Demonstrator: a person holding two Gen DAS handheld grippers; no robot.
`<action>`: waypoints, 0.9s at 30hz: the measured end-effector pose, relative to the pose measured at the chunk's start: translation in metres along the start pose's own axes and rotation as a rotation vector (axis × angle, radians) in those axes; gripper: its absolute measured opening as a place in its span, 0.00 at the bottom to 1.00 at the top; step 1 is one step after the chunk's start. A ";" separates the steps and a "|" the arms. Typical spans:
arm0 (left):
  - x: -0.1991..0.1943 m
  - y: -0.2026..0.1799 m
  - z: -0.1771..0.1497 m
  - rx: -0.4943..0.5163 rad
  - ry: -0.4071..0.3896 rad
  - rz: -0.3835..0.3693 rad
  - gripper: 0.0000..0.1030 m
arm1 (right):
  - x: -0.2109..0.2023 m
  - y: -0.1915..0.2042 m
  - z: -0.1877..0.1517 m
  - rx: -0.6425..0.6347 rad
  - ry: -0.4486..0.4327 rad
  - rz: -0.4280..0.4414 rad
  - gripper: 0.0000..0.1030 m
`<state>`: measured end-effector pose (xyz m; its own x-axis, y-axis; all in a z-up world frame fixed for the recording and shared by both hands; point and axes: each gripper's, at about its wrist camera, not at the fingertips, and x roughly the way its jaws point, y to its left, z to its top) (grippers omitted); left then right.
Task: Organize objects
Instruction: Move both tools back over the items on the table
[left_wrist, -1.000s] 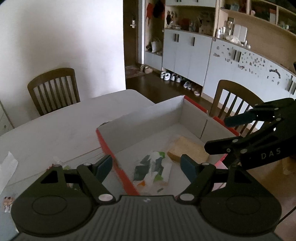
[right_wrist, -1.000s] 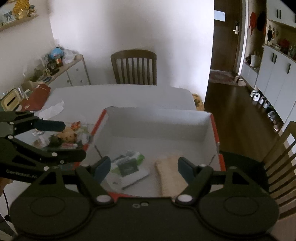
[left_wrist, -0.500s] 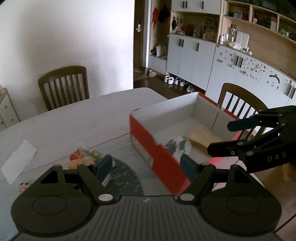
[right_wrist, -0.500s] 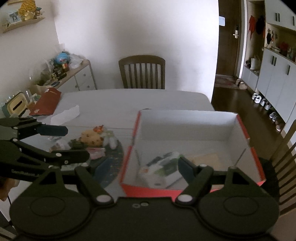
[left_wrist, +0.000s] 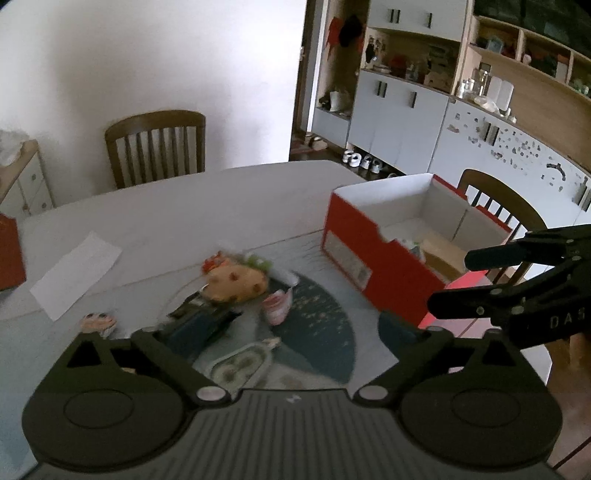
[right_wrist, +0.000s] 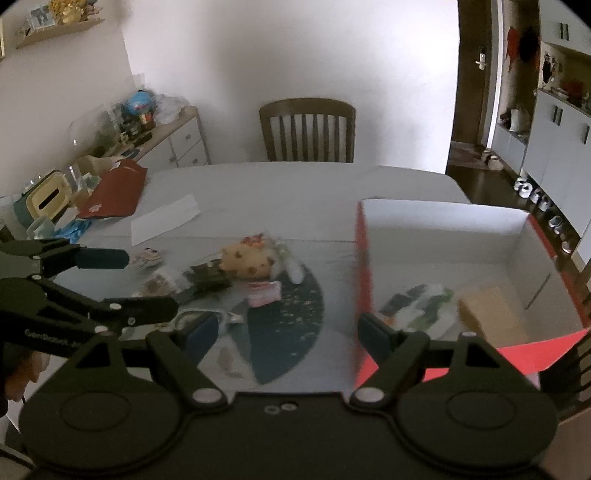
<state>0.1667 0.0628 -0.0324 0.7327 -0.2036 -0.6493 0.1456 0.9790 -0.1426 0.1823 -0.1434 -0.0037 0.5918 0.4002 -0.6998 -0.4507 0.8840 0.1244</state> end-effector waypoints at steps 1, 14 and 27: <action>-0.002 0.005 -0.003 -0.006 0.001 0.000 0.98 | 0.002 0.005 0.000 -0.001 0.002 -0.001 0.80; -0.008 0.088 -0.059 -0.084 0.062 0.080 1.00 | 0.048 0.052 -0.007 -0.024 0.075 -0.013 0.80; 0.018 0.123 -0.101 -0.039 0.127 0.153 1.00 | 0.098 0.094 -0.012 -0.030 0.165 0.026 0.80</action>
<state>0.1308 0.1785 -0.1370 0.6541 -0.0543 -0.7544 0.0111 0.9980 -0.0622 0.1896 -0.0241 -0.0689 0.4628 0.3759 -0.8028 -0.4861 0.8649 0.1247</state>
